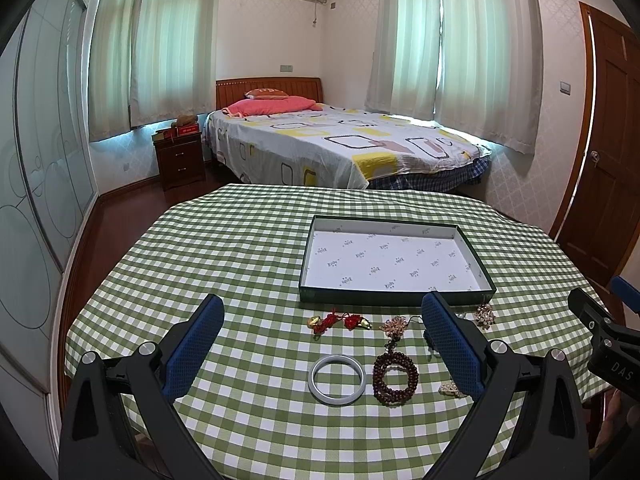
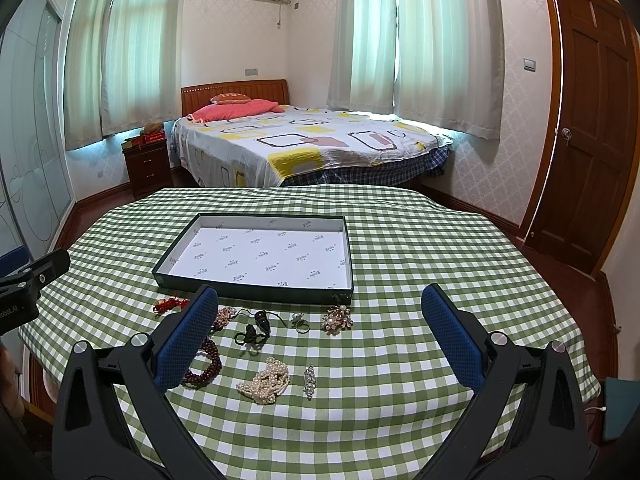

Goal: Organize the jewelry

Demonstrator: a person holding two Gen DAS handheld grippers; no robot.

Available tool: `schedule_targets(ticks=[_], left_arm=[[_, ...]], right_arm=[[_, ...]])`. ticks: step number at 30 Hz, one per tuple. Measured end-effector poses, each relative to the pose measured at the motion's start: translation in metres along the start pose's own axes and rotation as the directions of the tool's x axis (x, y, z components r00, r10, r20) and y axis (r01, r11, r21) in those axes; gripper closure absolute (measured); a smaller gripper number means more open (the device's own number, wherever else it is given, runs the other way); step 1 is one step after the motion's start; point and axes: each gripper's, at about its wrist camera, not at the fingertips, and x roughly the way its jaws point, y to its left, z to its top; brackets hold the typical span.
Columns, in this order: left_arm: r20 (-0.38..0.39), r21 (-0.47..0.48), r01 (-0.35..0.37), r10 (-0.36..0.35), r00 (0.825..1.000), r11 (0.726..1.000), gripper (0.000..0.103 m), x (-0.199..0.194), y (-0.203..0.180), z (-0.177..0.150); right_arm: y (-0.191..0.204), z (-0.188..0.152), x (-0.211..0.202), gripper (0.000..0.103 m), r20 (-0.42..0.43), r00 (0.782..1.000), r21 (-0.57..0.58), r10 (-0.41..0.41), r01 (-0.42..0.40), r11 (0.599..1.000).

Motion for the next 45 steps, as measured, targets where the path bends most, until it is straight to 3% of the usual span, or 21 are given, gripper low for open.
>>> schedule_targets(ticks=[31, 39, 45], left_arm=[[-0.032, -0.006, -0.006, 0.005, 0.999, 1.000, 0.007, 0.012, 0.005, -0.006], [-0.138, -0.037, -0.030, 0.025, 0.990, 0.999, 0.007, 0.051, 0.017, -0.023], [-0.259, -0.040, -0.012, 0.001, 0.966, 0.999, 0.007, 0.090, 0.017, -0.050]], right_arm=[[0.004, -0.006, 0.011, 0.004, -0.018, 1.000, 0.010, 0.026, -0.026, 1.000], [0.001, -0.027, 0.048, 0.004, -0.100, 0.994, 0.023, 0.051, -0.049, 0.999], [0.001, -0.052, 0.084, 0.004, -0.202, 0.977, 0.035, 0.068, -0.062, 0.997]])
